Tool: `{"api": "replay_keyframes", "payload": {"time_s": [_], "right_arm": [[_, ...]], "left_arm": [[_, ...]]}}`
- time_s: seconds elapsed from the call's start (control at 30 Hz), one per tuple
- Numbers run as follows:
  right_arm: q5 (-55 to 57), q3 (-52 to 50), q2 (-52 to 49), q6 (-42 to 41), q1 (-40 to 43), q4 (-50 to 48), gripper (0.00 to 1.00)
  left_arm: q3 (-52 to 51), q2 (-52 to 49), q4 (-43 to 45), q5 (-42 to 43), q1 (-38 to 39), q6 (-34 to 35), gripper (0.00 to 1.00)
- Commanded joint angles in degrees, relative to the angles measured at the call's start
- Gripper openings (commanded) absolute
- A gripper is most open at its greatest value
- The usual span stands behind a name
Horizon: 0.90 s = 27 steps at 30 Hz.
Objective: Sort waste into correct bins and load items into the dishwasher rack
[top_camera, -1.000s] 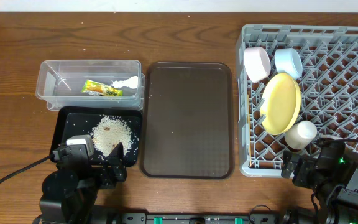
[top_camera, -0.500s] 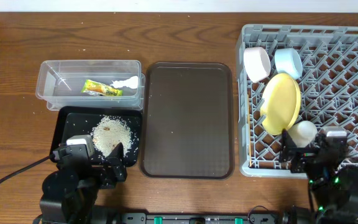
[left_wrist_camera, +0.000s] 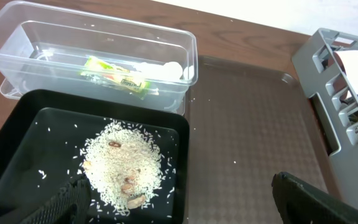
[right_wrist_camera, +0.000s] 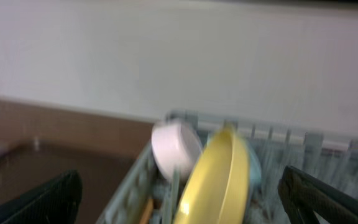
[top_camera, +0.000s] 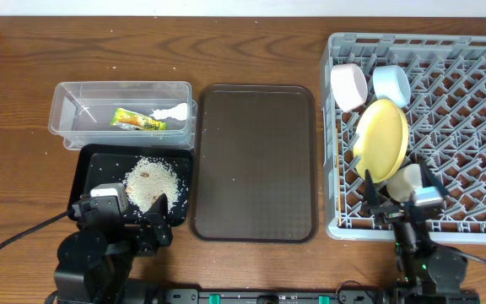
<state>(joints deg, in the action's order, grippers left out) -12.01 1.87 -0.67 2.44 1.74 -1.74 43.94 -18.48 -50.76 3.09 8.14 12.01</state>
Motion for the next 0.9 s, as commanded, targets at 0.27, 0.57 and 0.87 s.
{"api": "replay_keyframes", "payload": {"time_s": [0.27, 0.57, 0.87], "right_arm": [[2.34, -1.55, 0.33, 2.56, -1.49, 5.18, 0.99], [2.34, -1.55, 0.33, 2.56, -1.49, 5.18, 0.99], [2.34, -1.55, 0.33, 2.56, -1.49, 5.18, 0.99]], "left_arm": [[-0.24, 0.13, 0.07, 0.37, 0.09, 0.26, 0.95], [-0.24, 0.13, 0.07, 0.37, 0.09, 0.26, 0.95], [-0.24, 0.13, 0.07, 0.37, 0.09, 0.28, 0.95]]}}
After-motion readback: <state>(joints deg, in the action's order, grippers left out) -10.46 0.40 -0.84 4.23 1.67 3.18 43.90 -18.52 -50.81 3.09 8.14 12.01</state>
